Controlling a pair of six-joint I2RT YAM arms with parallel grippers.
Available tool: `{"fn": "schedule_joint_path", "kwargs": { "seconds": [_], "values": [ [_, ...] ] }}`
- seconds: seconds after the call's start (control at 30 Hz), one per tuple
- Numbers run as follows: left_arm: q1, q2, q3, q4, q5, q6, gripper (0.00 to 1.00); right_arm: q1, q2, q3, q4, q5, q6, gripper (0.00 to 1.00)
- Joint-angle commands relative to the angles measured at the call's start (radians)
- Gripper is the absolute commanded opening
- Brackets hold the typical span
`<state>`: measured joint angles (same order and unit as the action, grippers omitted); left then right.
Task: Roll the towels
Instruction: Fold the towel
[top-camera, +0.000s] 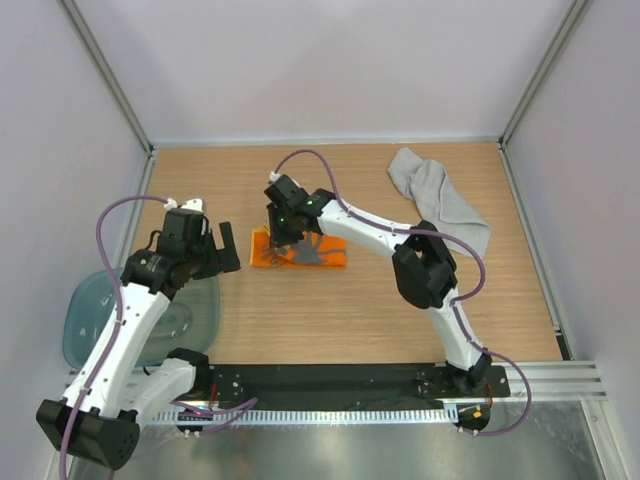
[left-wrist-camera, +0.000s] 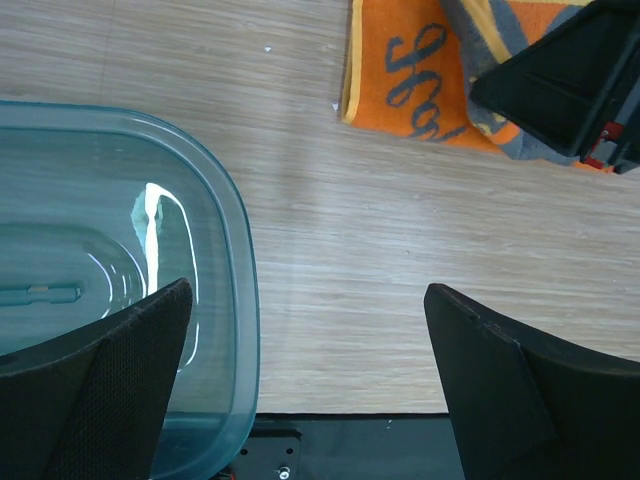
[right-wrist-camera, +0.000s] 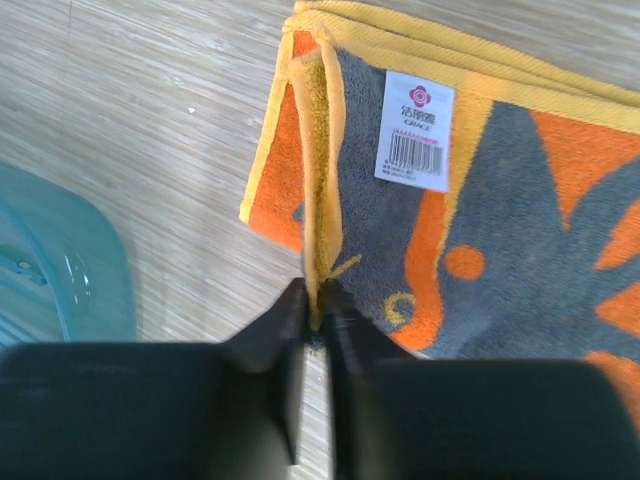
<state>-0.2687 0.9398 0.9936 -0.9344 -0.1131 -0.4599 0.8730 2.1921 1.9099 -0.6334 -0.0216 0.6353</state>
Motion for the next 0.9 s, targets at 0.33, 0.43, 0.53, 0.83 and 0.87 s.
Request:
{"fn": "schedule_joint_path", "kwargs": {
  "seconds": [0.33, 0.43, 0.53, 0.83, 0.87],
  "values": [
    [-0.001, 0.013, -0.018, 0.065, -0.019, 0.010, 0.99, 0.027, 0.120, 0.047, 0.221, -0.127, 0.092, 0.55],
    [-0.001, 0.011, -0.021, 0.066, -0.025, 0.010, 0.99, 0.027, 0.103, 0.061, 0.227, -0.144, 0.089, 0.64],
    [-0.001, 0.010, -0.021, 0.069, -0.025, 0.009, 1.00, 0.026, 0.061, 0.077, 0.232, -0.166, 0.075, 0.77],
    [-0.001, -0.036, -0.036, 0.091, -0.010, 0.010, 1.00, -0.086, -0.214, -0.158, 0.288, -0.189, 0.063, 0.81],
    [-0.001, -0.035, -0.035, 0.089, -0.004, 0.009, 1.00, -0.104, -0.247, -0.205, 0.300, -0.187, 0.063, 0.81]
  ]
}}
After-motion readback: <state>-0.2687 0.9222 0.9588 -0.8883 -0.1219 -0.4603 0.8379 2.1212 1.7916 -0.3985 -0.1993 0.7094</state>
